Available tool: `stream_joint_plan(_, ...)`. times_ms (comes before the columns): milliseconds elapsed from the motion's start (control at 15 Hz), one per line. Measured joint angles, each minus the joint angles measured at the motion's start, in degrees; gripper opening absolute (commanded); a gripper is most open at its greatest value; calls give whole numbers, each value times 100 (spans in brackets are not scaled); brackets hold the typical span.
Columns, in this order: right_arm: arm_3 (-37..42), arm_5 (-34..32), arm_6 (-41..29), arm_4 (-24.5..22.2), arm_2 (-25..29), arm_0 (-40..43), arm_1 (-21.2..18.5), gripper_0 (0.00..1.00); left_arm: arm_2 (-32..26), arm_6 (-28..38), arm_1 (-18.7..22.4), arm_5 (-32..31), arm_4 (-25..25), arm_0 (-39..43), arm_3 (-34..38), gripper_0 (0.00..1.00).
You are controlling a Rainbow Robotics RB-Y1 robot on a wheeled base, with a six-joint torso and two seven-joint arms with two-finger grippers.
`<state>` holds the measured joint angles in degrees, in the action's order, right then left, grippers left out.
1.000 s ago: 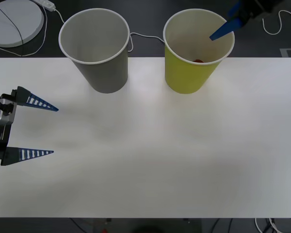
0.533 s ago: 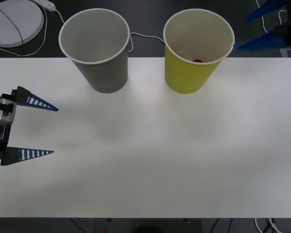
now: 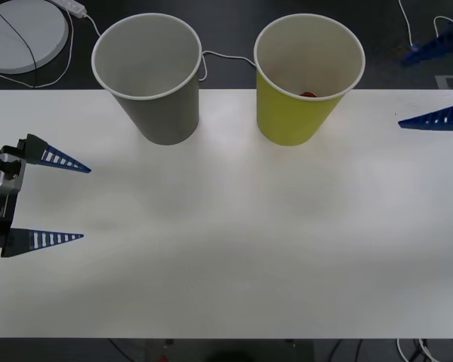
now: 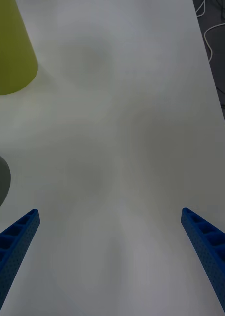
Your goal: Put the can into the green bin and the plastic bottle into the gray bin
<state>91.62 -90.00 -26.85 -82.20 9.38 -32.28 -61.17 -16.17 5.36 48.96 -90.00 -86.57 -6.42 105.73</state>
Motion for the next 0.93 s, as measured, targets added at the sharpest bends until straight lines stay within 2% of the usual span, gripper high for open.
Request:
stream_joint_plan(533, 67, 0, 1882, 429, 544, 1477, 13, 100, 0, 0, 0, 0, 0, 0, 0, 100)
stream_joint_plan(733, 67, 0, 2333, 426, 709, 1886, 125, 100, 0, 0, 0, 0, 0, 0, 0, 100)
stream_joint_plan(933, 183, 0, 2604, 217, 978, 2255, 378, 100, 0, 0, 0, 0, 0, 0, 0, 100)
